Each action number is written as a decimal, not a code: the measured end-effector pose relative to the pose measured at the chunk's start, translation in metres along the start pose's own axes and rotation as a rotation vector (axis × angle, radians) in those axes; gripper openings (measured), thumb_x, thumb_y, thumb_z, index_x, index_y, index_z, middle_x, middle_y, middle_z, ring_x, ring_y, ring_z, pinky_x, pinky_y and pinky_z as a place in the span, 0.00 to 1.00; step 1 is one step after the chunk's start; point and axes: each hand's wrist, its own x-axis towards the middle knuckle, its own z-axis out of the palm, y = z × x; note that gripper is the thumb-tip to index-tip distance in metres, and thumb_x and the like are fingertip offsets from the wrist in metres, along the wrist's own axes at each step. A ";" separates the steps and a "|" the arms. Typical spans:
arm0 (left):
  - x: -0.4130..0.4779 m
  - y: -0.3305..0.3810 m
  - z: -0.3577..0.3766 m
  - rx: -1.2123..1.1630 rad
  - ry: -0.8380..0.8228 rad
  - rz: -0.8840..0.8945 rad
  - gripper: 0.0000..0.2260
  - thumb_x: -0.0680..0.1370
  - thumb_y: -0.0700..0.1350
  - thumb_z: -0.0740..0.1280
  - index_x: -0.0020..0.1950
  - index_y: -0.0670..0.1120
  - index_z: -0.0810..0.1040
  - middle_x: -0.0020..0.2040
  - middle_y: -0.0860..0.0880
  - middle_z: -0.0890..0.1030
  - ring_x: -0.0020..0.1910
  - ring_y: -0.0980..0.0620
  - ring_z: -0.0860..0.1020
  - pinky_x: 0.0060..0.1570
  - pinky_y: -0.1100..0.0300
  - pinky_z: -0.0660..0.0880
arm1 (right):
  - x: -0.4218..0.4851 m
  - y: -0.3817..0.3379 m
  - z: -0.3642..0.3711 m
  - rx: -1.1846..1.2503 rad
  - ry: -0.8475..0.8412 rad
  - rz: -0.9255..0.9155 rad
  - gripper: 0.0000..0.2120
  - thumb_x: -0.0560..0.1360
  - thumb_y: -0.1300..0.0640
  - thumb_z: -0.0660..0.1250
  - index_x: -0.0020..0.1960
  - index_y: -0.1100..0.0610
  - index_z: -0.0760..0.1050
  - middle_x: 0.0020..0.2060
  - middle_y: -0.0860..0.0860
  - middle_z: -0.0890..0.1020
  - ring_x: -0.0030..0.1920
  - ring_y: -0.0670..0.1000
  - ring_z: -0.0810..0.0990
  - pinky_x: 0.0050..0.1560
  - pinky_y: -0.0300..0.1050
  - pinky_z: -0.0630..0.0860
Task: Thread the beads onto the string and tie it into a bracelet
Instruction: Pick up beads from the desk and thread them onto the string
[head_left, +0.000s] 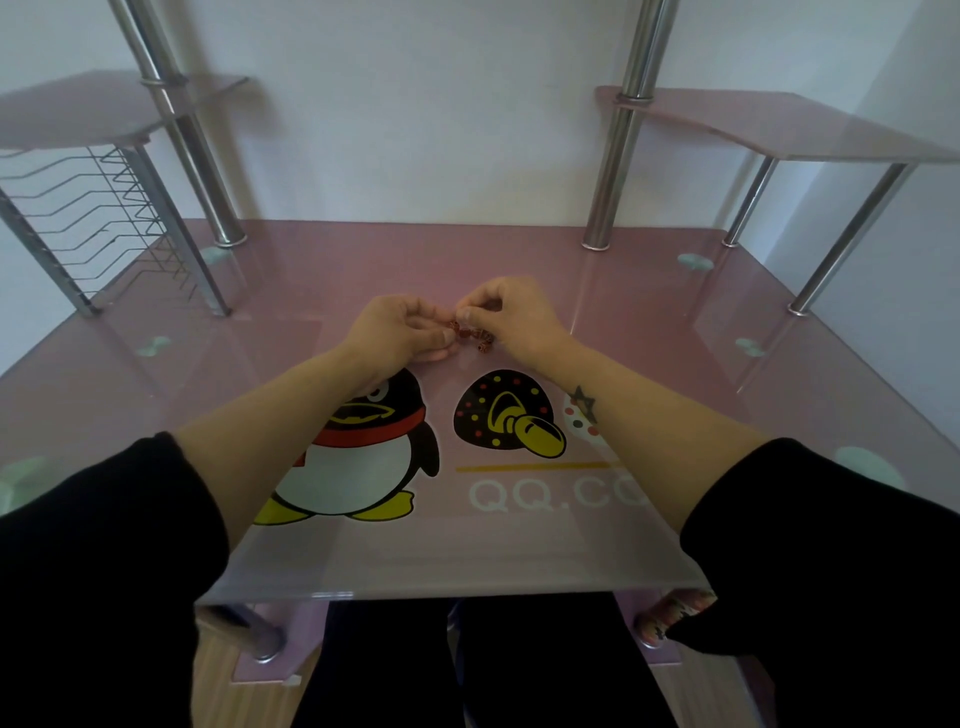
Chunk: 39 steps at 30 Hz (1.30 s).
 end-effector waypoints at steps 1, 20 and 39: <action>0.000 0.000 0.000 -0.003 -0.001 -0.001 0.07 0.73 0.34 0.71 0.49 0.41 0.79 0.44 0.40 0.85 0.44 0.47 0.85 0.43 0.61 0.81 | 0.000 0.000 0.000 0.000 -0.002 -0.001 0.05 0.74 0.61 0.70 0.47 0.61 0.82 0.37 0.48 0.81 0.36 0.39 0.77 0.37 0.25 0.73; 0.002 -0.001 -0.004 0.008 0.046 0.005 0.10 0.71 0.37 0.74 0.49 0.40 0.79 0.41 0.44 0.86 0.45 0.46 0.85 0.46 0.57 0.82 | -0.002 -0.006 -0.004 -0.014 -0.147 -0.002 0.09 0.78 0.64 0.64 0.51 0.66 0.82 0.44 0.61 0.84 0.40 0.52 0.81 0.43 0.41 0.77; -0.002 0.003 -0.001 -0.003 0.086 0.045 0.03 0.71 0.38 0.74 0.43 0.43 0.84 0.38 0.46 0.86 0.41 0.50 0.85 0.39 0.66 0.80 | -0.001 -0.008 -0.004 0.071 -0.177 0.083 0.10 0.77 0.65 0.65 0.56 0.67 0.79 0.41 0.61 0.84 0.34 0.45 0.78 0.35 0.31 0.76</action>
